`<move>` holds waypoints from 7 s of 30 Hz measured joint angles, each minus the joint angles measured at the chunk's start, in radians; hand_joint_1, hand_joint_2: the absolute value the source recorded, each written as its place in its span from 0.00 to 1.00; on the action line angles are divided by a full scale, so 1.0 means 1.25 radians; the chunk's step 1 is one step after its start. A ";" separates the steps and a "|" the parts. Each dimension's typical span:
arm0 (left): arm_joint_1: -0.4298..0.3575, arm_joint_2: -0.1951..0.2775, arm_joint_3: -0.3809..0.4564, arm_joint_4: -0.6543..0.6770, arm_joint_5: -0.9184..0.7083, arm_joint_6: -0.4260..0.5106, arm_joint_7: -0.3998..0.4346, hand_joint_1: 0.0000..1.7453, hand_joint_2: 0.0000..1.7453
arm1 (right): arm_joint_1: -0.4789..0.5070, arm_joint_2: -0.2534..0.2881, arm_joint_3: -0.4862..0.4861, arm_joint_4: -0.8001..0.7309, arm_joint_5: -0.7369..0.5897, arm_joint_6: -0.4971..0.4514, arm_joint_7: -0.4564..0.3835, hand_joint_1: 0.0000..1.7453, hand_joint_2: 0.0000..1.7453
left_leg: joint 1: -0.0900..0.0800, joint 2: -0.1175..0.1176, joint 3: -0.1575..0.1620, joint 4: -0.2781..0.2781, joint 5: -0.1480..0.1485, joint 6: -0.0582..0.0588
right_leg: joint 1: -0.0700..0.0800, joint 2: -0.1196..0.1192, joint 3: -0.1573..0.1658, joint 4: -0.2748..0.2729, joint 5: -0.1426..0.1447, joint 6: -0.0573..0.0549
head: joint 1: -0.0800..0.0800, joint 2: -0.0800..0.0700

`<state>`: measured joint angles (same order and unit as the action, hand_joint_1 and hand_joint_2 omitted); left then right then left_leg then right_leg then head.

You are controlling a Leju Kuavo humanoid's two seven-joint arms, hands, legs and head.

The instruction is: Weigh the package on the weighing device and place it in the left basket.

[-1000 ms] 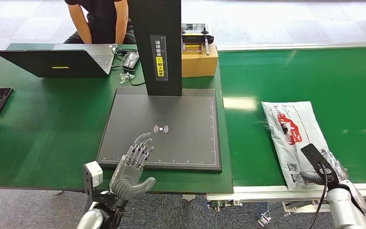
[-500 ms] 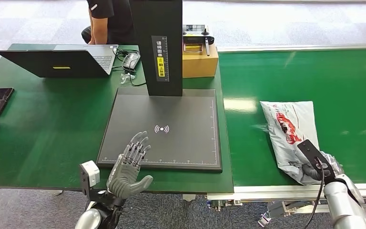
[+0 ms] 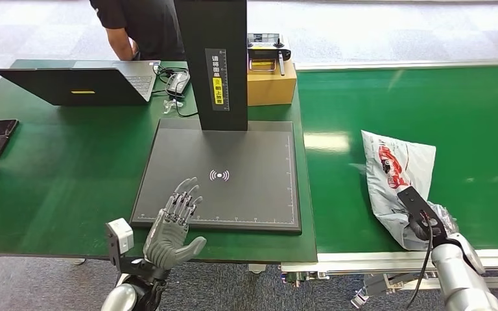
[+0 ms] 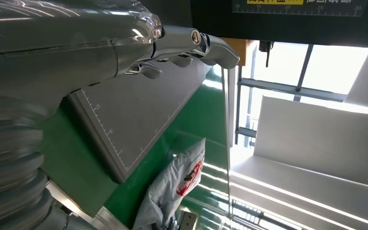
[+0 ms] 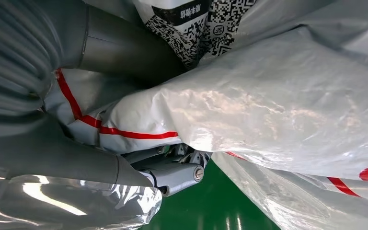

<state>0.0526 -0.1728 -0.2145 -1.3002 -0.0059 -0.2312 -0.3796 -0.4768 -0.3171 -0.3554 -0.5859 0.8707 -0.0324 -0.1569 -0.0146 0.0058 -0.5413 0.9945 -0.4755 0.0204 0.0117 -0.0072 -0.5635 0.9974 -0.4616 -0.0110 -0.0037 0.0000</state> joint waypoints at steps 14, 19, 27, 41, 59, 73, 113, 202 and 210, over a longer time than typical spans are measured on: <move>0.010 0.000 -0.002 -0.010 0.002 0.003 0.000 0.00 1.00 | 0.040 0.042 0.003 -0.081 -0.023 -0.288 -0.100 1.00 1.00 | 0.000 0.000 -0.001 0.000 0.000 0.000 | 0.000 0.000 -0.001 0.000 0.000 0.000 | 0.000 0.000; 0.011 0.000 -0.005 -0.011 0.002 0.003 -0.003 0.00 1.00 | 0.090 0.075 0.003 -0.213 -0.065 -0.351 -0.153 1.00 1.00 | 0.000 0.000 -0.002 -0.001 0.000 0.000 | 0.000 0.000 -0.002 0.000 0.000 0.000 | 0.000 0.000; 0.011 0.000 -0.005 -0.011 -0.001 0.002 -0.005 0.00 1.00 | 0.176 0.117 0.039 -0.440 0.005 -0.360 -0.131 1.00 1.00 | 0.000 0.000 -0.003 -0.001 0.000 0.000 | 0.000 0.000 -0.003 0.000 -0.001 -0.001 | 0.000 0.000; 0.010 0.000 -0.009 -0.011 -0.001 -0.001 -0.014 0.00 1.00 | 0.254 0.137 0.170 -0.673 0.001 -0.271 -0.165 1.00 1.00 | 0.000 0.000 -0.003 -0.001 0.000 0.000 | 0.000 0.000 -0.004 0.000 -0.001 -0.001 | 0.000 0.000; -0.005 0.004 -0.014 -0.008 0.001 -0.017 -0.027 0.00 1.00 | 0.241 0.123 0.308 -0.676 -0.134 -0.045 -0.309 1.00 1.00 | 0.000 0.000 -0.004 -0.001 0.000 0.000 | 0.000 0.000 -0.004 0.000 -0.001 -0.001 | 0.000 0.000; -0.021 0.006 -0.025 0.007 -0.007 -0.029 -0.031 0.00 1.00 | 0.042 0.104 0.486 -0.447 0.047 -0.081 -0.285 1.00 1.00 | 0.000 0.001 -0.003 -0.001 0.001 -0.001 | 0.000 0.001 -0.004 0.000 0.000 -0.002 | 0.000 0.000; -0.059 0.006 -0.044 0.051 -0.003 -0.031 -0.036 0.00 1.00 | -0.206 0.220 0.917 -0.218 0.109 -0.230 -0.172 0.00 1.00 | 0.000 0.001 -0.004 -0.001 0.002 -0.002 | 0.000 0.001 -0.006 0.002 0.001 -0.003 | 0.000 0.000; -0.003 0.006 -0.040 0.019 -0.003 0.001 -0.016 0.00 1.00 | 0.480 0.354 0.225 -0.838 -0.757 0.280 -0.171 0.00 1.00 | 0.000 0.001 -0.005 -0.001 0.001 -0.002 | 0.000 0.001 -0.007 0.001 0.000 -0.003 | 0.000 0.000; -0.006 0.006 -0.040 0.024 -0.002 0.000 -0.020 0.00 1.00 | 0.479 0.358 0.225 -0.823 -0.756 0.276 -0.168 0.00 1.00 | 0.000 0.001 -0.005 -0.001 0.001 -0.002 | 0.000 0.001 -0.007 0.001 0.000 -0.003 | 0.000 0.000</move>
<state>0.0454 -0.1648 -0.2644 -1.2696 -0.0082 -0.2311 -0.4046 0.1215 0.1302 -0.0748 -1.6141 -0.0747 0.3127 -0.3674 -0.0146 0.0064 -0.5481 0.9928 -0.4742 0.0179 0.0119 -0.0065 -0.5725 0.9988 -0.4618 -0.0146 -0.0038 0.0000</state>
